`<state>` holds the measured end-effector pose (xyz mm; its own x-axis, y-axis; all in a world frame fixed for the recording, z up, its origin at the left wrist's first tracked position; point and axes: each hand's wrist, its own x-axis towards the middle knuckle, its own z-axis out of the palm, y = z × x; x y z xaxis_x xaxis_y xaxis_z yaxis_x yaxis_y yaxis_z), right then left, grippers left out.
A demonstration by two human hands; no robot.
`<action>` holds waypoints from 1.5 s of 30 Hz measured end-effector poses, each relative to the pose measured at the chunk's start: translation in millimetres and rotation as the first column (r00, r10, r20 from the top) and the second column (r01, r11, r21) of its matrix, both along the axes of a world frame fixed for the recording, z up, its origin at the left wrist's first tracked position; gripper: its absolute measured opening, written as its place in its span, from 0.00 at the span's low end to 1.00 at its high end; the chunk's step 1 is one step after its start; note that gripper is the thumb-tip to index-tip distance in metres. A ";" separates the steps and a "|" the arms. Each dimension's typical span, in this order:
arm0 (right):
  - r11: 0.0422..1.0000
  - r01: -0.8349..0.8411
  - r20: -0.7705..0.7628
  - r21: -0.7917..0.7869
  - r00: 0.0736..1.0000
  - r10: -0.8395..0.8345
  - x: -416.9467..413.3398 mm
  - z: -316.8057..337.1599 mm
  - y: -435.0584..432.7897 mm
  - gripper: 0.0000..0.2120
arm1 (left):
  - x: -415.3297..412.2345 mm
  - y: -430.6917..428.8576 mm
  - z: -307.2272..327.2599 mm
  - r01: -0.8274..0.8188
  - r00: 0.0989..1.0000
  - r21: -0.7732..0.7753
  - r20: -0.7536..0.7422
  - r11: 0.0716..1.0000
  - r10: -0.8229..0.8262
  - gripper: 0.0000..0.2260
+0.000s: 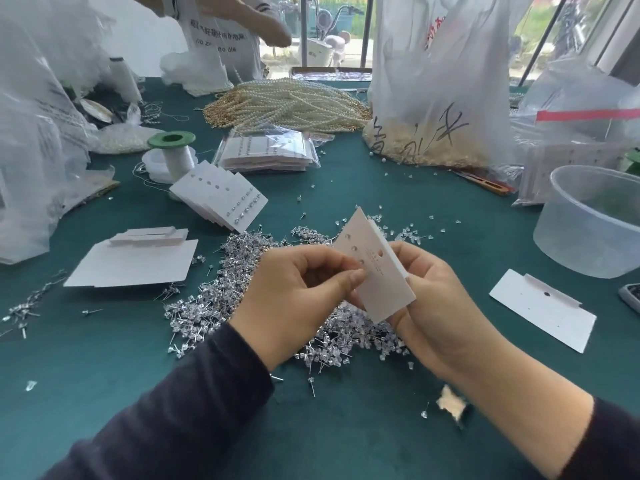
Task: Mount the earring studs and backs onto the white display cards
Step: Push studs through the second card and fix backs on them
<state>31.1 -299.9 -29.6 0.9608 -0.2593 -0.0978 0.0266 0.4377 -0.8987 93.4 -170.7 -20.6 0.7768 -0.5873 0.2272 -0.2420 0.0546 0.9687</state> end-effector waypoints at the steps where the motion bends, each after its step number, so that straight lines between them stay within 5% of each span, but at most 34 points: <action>1: 1.000 0.005 -0.002 -0.020 1.000 -0.005 -0.4 -0.2 1.4 0.14 | 0.0 0.0 -0.1 -0.008 1.000 -0.003 -0.001 1.000 0.008 0.02; 8: 1.000 0.014 -0.075 -0.017 0.997 -0.015 -4.1 1.3 6.7 0.19 | -0.6 0.1 -1.3 -0.053 0.999 -0.020 -0.007 0.998 0.053 0.05; 17: 0.999 -0.035 -0.058 0.024 0.998 0.036 -4.1 4.1 6.3 0.13 | -2.2 -0.4 1.8 -0.076 0.990 -0.105 -0.125 0.992 0.063 0.06; 20: 0.999 -0.026 -0.074 0.048 0.997 0.029 -3.6 1.9 5.4 0.10 | -2.0 0.1 0.4 -0.138 0.983 0.016 0.124 0.990 0.135 0.05; 24: 0.989 -0.011 -0.077 0.145 0.997 0.023 -4.7 2.7 5.2 0.06 | -6.9 0.7 0.9 -0.216 0.849 0.069 0.506 0.974 0.152 0.07; 27: 0.991 0.021 -0.072 0.129 0.997 -0.012 -6.2 3.2 4.0 0.06 | -10.4 2.2 -0.6 -0.203 0.765 0.162 0.642 0.966 0.053 0.19; 31: 0.999 0.023 0.011 0.028 1.000 -0.023 -5.8 0.9 3.5 0.09 | -3.9 1.5 -3.5 -0.310 0.653 0.117 0.747 0.943 0.122 0.07; 33: 0.993 0.024 0.077 -0.115 0.997 -0.015 -5.6 5.4 0.0 0.05 | 0.4 2.7 -3.1 -0.399 0.703 0.047 0.656 0.916 0.273 0.04; 35: 0.870 0.079 0.113 -0.487 0.993 -0.027 -5.6 10.6 -10.4 0.06 | 4.3 3.9 -1.0 -0.392 0.888 0.006 0.264 0.920 0.377 0.04; 37: 0.440 0.106 0.101 -0.892 0.994 -0.035 -5.2 13.2 -26.4 0.04 | 9.3 4.4 -0.3 -0.316 0.926 -0.092 -0.246 0.944 0.286 0.07; 39: 0.090 -0.046 -0.047 -0.995 0.999 -0.009 -5.8 12.5 -38.6 0.07 | 13.2 4.9 -0.3 -0.313 0.858 -0.143 -0.467 0.939 0.215 0.12; 41: -0.010 -0.189 -0.189 -0.982 0.982 0.019 -5.8 8.9 -42.3 0.09 | 13.0 5.2 1.6 -0.322 0.817 -0.146 -0.543 0.935 0.197 0.14; 45: -0.013 -0.162 -0.162 -0.987 0.987 0.023 -4.2 5.6 -40.3 0.02 | 11.3 6.2 2.6 -0.339 0.752 -0.141 -0.634 0.930 0.178 0.13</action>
<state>26.8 -340.2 -24.0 0.9922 -0.0726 0.1013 -0.0224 -0.9037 -0.4276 104.7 -164.5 -18.0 0.9119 -0.3348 -0.2372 0.3465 0.3187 0.8822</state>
